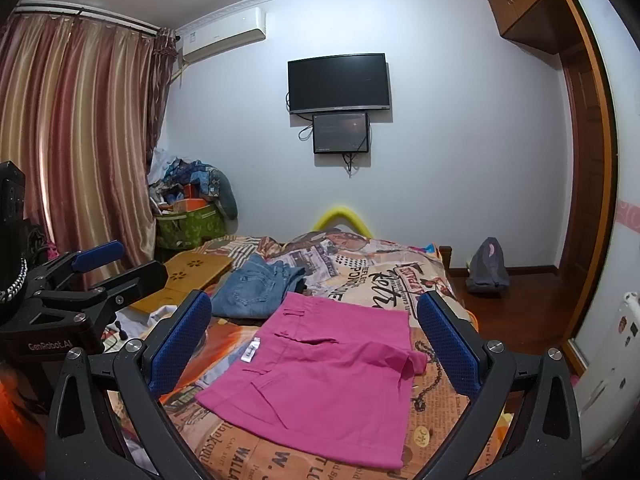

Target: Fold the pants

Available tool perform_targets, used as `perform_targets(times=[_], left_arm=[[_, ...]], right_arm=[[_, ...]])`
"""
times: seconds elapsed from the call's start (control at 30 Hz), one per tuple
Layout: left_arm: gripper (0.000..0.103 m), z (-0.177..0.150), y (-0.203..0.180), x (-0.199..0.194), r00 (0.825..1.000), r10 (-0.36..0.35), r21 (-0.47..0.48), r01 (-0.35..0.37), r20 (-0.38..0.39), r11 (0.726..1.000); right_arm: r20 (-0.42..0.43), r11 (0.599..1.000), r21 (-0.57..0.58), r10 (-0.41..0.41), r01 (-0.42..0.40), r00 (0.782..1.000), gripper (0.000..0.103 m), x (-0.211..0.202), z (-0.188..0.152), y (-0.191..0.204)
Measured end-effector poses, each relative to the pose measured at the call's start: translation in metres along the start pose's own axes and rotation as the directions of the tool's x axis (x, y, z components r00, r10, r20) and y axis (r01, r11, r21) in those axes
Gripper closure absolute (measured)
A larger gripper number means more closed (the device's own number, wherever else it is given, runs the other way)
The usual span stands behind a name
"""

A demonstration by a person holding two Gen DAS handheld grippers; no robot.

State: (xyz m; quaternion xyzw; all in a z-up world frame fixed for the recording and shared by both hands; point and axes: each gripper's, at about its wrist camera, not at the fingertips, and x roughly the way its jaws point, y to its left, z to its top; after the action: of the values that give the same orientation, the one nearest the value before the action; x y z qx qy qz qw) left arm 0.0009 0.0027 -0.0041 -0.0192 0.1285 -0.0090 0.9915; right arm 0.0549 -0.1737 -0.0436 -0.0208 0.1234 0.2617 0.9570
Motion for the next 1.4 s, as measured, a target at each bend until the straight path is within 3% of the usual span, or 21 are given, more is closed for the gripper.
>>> perform_targets(times=[1.4], left_arm=[[0.0, -0.0015, -0.0043, 0.0039, 1.0, 0.012, 0.015, -0.012, 0.002, 1.0]], right_arm=[[-0.003, 1.0, 0.013, -0.004, 0.004, 1.0, 0.0, 0.0025, -0.0006, -0.0023]])
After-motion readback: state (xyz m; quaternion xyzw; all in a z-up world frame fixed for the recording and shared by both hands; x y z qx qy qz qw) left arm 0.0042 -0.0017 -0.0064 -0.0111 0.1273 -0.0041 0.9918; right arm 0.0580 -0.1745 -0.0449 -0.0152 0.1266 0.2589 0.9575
